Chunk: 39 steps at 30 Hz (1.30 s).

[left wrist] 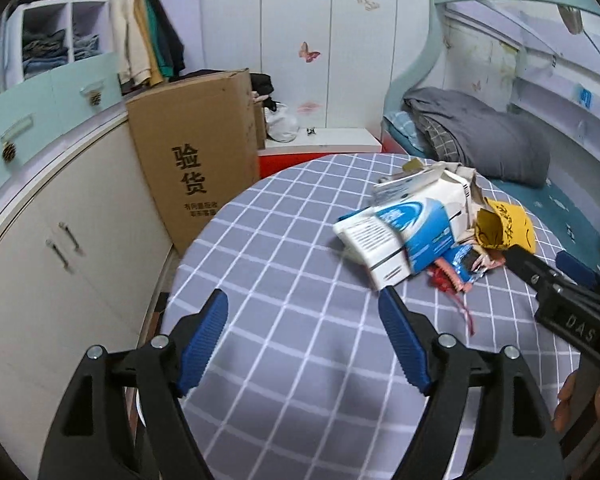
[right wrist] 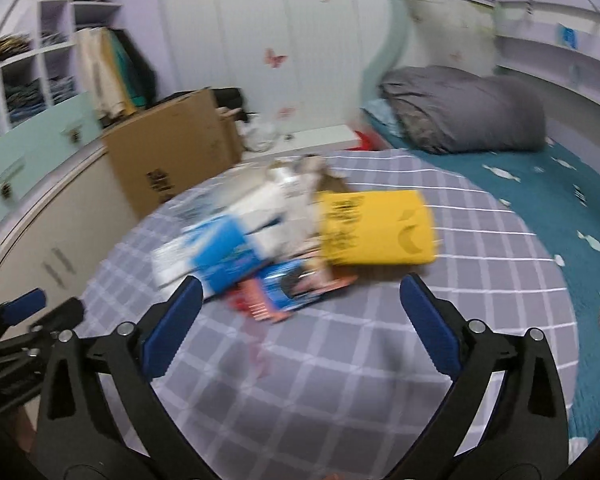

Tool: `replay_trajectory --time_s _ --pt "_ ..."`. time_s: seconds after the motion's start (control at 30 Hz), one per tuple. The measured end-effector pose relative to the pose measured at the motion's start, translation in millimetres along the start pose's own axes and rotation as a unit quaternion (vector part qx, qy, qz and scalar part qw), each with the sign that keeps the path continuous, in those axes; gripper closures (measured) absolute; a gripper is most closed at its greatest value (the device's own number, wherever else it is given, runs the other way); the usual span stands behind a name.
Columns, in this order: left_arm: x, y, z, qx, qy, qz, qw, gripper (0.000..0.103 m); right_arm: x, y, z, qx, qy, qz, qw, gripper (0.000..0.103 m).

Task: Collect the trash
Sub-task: 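Grasp the blue tissue box with the left tool while the right grasps the yellow paper bag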

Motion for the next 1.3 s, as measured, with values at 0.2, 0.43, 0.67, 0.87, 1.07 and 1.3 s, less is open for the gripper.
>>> replay_trajectory --time_s 0.2,0.43,0.67,0.87,1.07,1.3 --pt "23 -21 16 0.012 0.001 0.002 0.9999 0.026 29 -30 9 -0.001 0.023 -0.01 1.0 0.006" --pt "53 -34 39 0.028 -0.001 -0.002 0.9996 0.026 59 -43 23 -0.021 0.043 -0.035 0.998 0.006" --pt "81 -66 58 0.105 -0.019 -0.011 0.9943 0.026 83 -59 16 0.012 0.081 -0.009 0.997 0.006" --pt "105 -89 60 0.156 -0.007 -0.026 0.9874 0.047 83 -66 15 0.036 0.078 0.025 0.996 0.006" --pt "105 -93 58 0.162 0.001 -0.035 0.9861 0.082 74 -65 17 0.031 0.057 0.023 0.998 0.015" --pt "64 -92 54 0.147 -0.025 -0.063 0.9868 0.098 53 -61 22 0.027 0.024 0.006 0.999 0.015"
Point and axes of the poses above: each gripper's, at about its wrist camera, not at the fingertips, and x roughly the way its jaws point, y to its left, z to its top, the point moved 5 cm from there along x, roughly the way its jaws point, and after that the axes turned 9 degrees about -x, right-handed, at the moved point
